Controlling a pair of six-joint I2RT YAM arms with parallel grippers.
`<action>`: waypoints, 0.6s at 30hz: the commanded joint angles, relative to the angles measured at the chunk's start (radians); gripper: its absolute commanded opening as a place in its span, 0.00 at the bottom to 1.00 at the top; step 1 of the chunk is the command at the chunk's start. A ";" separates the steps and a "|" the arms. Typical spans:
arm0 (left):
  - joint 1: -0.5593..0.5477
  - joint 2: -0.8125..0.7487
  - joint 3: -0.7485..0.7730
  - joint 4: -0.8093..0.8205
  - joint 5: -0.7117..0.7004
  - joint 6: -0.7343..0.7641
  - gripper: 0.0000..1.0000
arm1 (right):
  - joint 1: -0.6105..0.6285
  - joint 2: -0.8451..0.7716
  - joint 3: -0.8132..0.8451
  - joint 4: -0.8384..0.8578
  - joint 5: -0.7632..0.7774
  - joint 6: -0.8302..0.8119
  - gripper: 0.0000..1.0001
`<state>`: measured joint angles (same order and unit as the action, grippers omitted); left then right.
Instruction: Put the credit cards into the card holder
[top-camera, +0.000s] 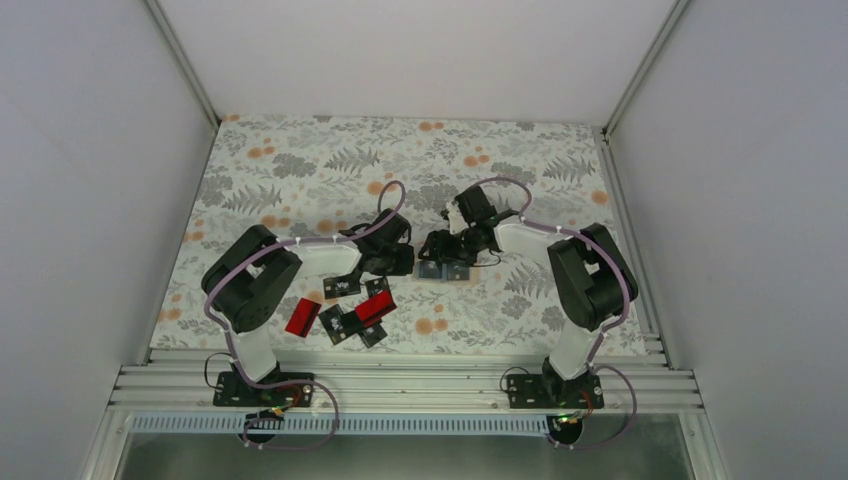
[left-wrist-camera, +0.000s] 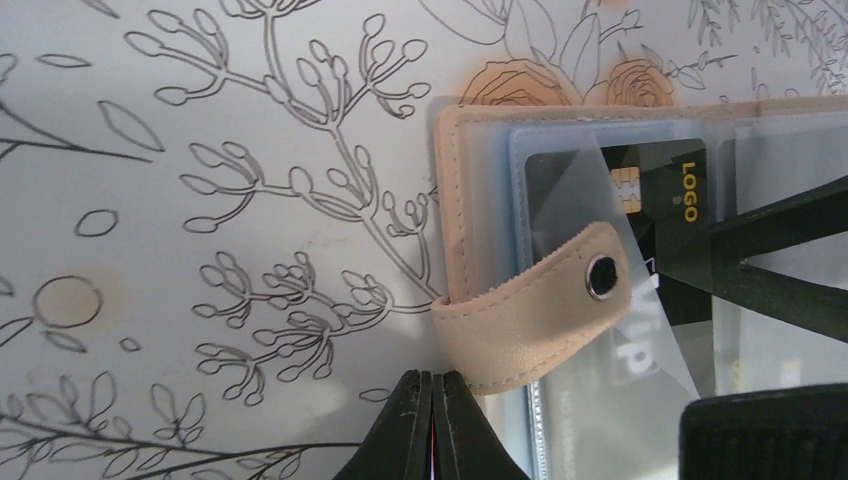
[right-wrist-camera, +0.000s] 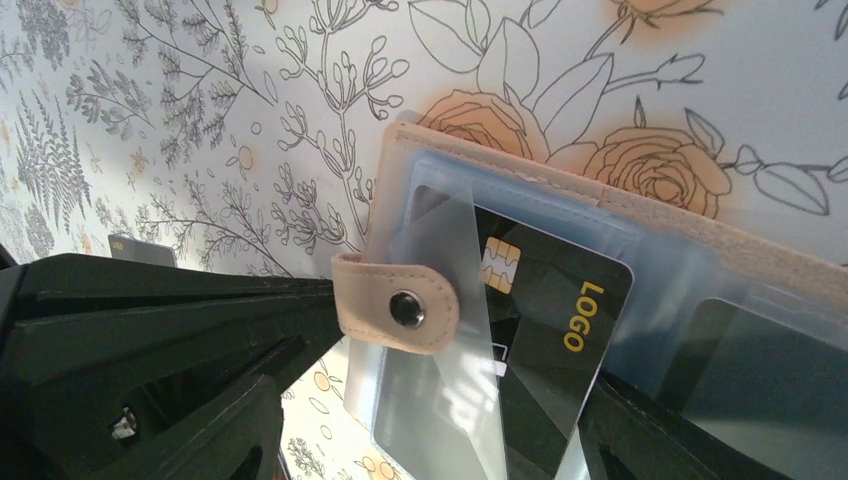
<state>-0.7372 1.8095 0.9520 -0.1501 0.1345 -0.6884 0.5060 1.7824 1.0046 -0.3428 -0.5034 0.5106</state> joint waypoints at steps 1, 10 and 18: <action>-0.008 -0.045 -0.016 -0.048 -0.037 0.009 0.03 | 0.020 -0.033 0.021 -0.063 0.012 -0.030 0.76; -0.049 -0.173 -0.015 -0.165 -0.106 0.013 0.05 | -0.001 -0.100 0.057 -0.114 0.023 -0.078 0.82; -0.102 -0.177 0.013 -0.165 -0.098 -0.034 0.14 | -0.026 -0.194 0.009 -0.095 0.001 -0.111 0.75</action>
<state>-0.8219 1.6306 0.9440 -0.3115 0.0380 -0.6930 0.4946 1.6463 1.0344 -0.4461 -0.4877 0.4316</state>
